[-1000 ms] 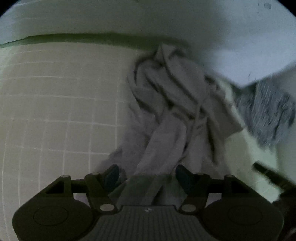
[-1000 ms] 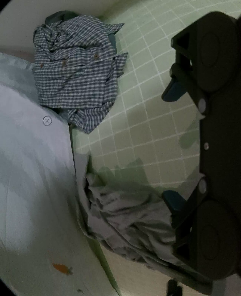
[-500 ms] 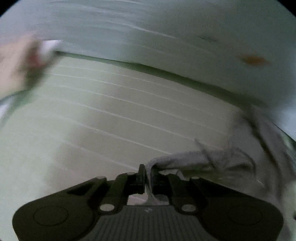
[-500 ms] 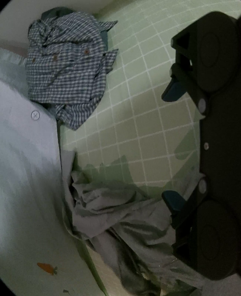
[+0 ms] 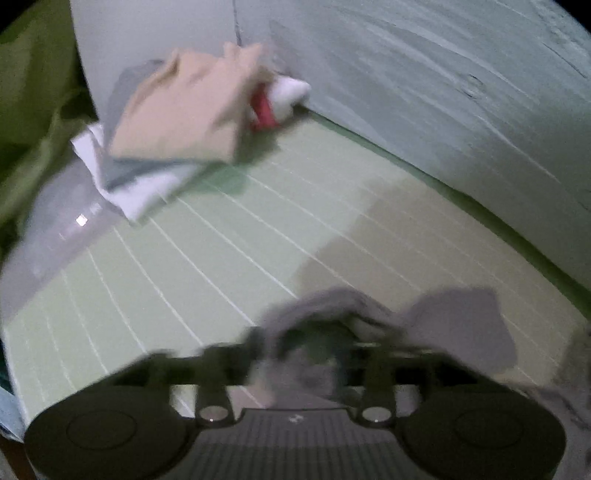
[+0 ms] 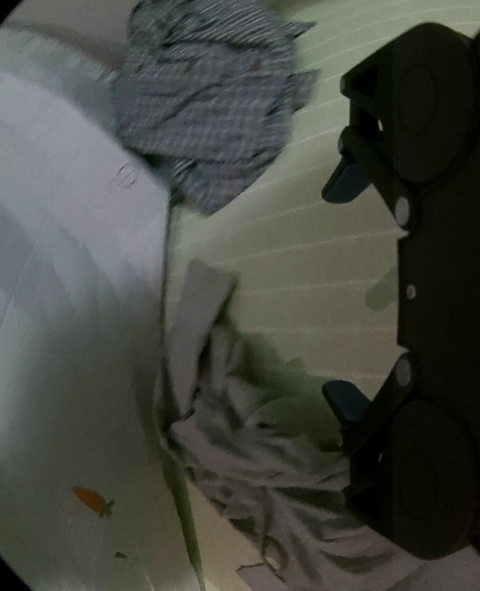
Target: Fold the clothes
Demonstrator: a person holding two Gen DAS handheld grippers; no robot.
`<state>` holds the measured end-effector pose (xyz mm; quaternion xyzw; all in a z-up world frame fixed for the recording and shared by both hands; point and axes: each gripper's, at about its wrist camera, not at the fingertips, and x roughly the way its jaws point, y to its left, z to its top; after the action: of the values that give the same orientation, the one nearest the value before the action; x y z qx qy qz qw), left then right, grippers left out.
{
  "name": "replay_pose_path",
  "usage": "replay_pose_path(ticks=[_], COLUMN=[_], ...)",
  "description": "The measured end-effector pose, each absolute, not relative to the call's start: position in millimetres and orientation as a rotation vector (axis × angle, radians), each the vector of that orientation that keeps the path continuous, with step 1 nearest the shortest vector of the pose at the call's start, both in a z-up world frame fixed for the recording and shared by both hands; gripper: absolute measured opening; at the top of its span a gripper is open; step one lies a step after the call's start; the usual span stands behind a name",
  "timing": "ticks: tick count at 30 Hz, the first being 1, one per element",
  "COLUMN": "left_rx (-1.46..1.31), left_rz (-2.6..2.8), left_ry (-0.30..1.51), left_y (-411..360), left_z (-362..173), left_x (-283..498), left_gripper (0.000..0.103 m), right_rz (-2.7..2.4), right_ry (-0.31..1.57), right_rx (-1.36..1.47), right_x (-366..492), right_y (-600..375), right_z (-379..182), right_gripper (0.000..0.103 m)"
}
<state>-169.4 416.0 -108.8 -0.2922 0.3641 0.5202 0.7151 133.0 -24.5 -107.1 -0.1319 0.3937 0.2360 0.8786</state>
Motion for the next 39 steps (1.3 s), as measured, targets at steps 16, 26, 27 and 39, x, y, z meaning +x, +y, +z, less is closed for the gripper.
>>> replay_pose_path(ticks=[16, 26, 27, 39], left_rx=[-0.68, -0.693, -0.693, -0.692], left_rz=[1.018, 1.03, 1.019, 0.948], left_ry=[0.977, 0.982, 0.973, 0.904], left_y=[362, 354, 350, 291], left_z=[-136, -125, -122, -107], left_x=[-107, -96, -96, -137], left_gripper=[0.088, 0.088, 0.088, 0.088], right_rz=[0.514, 0.509, 0.49, -0.026], right_ry=[0.805, 0.735, 0.715, 0.611], right_rx=[-0.534, -0.44, -0.422, -0.343], right_x=[236, 261, 258, 203], right_y=[69, 51, 41, -187], right_z=[-157, -152, -145, -92], right_gripper=[0.054, 0.003, 0.003, 0.003])
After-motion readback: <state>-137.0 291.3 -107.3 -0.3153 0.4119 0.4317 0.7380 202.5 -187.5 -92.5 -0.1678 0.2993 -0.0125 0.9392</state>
